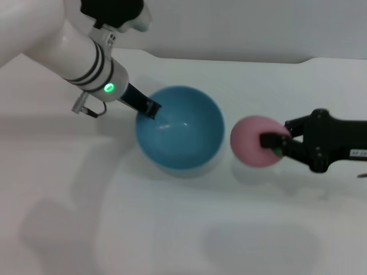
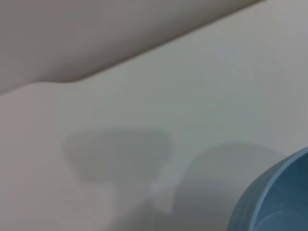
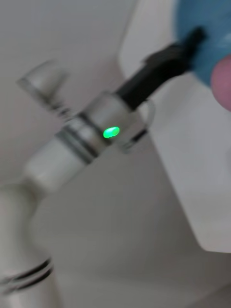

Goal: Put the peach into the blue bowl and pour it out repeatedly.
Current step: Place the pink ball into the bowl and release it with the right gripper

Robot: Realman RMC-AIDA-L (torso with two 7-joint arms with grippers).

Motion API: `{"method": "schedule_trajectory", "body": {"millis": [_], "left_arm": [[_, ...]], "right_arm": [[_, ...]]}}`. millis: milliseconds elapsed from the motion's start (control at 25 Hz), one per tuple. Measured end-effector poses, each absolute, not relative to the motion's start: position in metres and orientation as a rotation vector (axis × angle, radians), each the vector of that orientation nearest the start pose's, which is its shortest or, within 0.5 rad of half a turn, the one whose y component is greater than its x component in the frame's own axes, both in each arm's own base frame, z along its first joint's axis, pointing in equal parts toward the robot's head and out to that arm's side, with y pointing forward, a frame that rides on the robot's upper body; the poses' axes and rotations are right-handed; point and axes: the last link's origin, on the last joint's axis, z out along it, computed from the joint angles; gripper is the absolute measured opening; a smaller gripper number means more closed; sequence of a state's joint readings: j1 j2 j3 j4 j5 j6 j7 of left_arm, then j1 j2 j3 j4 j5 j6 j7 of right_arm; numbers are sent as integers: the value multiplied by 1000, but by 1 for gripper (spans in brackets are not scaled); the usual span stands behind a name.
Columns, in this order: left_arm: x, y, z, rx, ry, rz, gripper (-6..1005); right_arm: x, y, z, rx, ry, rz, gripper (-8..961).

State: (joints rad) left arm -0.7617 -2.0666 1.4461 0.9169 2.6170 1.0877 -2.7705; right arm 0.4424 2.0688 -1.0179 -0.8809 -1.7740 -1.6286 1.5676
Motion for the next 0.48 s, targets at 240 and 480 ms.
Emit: {"method": "schedule_trajectory", "body": {"millis": [240, 480], "left_arm": [[-187, 401, -57, -2416, -1110, 343, 0], [-176, 392, -67, -2487, -1122, 352, 0]], "right_arm": [[200, 332, 13, -2865, 441, 806, 52], [191, 348, -8, -2890, 428, 670, 48]]}}
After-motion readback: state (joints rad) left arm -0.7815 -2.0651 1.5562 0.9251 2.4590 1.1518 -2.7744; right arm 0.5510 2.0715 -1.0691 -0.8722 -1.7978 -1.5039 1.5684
